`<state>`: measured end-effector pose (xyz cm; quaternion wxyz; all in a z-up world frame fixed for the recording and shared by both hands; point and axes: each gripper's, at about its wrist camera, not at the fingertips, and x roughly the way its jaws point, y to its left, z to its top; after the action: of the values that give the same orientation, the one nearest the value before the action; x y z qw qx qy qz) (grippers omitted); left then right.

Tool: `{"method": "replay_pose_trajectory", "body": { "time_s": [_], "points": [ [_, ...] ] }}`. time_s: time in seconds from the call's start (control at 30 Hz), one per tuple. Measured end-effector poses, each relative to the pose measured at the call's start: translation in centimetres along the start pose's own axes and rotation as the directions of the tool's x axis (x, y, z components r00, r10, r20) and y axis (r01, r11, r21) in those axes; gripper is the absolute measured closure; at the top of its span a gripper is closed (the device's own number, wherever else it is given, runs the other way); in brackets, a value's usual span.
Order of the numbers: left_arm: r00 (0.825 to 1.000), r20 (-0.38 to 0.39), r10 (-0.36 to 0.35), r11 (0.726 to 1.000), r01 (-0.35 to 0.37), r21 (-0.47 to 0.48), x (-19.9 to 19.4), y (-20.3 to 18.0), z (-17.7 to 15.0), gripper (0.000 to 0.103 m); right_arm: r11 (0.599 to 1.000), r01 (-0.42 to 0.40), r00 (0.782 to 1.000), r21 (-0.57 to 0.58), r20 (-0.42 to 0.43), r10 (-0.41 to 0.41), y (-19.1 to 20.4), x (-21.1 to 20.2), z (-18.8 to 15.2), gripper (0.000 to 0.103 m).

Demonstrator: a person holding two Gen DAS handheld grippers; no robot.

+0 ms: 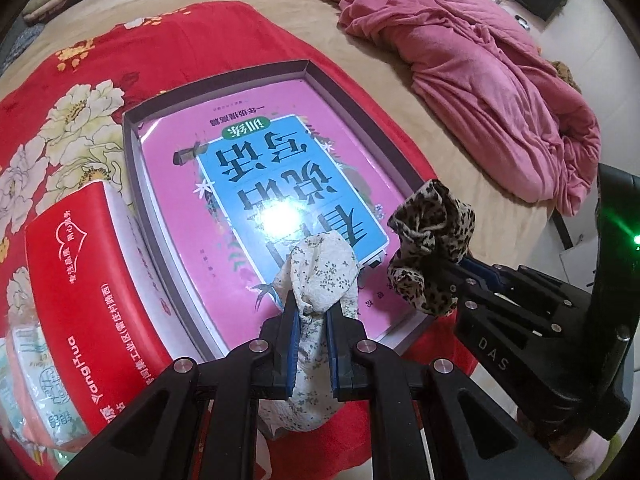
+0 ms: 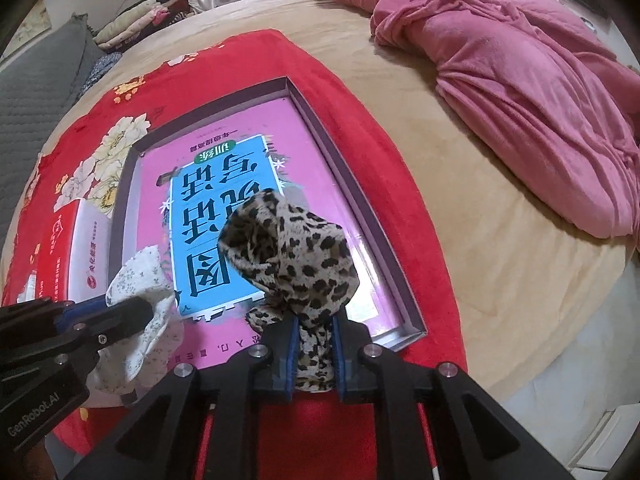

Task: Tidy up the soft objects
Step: 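Open the right gripper over the tray while the left gripper lowers the white scrunchie and opens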

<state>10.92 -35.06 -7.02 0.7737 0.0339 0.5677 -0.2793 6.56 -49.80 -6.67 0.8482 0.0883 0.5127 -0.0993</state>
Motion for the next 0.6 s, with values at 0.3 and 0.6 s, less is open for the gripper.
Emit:
{"method": "replay_pose_trajectory", "body": {
  "time_s": [0.3,0.6],
  "points": [
    [1.0,-0.016,0.002,1.0,-0.002,-0.004,0.8,0.1,0.2,0.091,1.0,-0.001,1.0,0.021,0.02,0.001,-0.6,-0.6,0.2,0.059],
    [1.0,-0.023,0.013,1.0,-0.013,0.002,1.5,0.1,0.9,0.084,0.998,-0.001,0.998,0.068,0.062,-0.003,-2.0,-2.8,0.1,0.059]
  ]
}}
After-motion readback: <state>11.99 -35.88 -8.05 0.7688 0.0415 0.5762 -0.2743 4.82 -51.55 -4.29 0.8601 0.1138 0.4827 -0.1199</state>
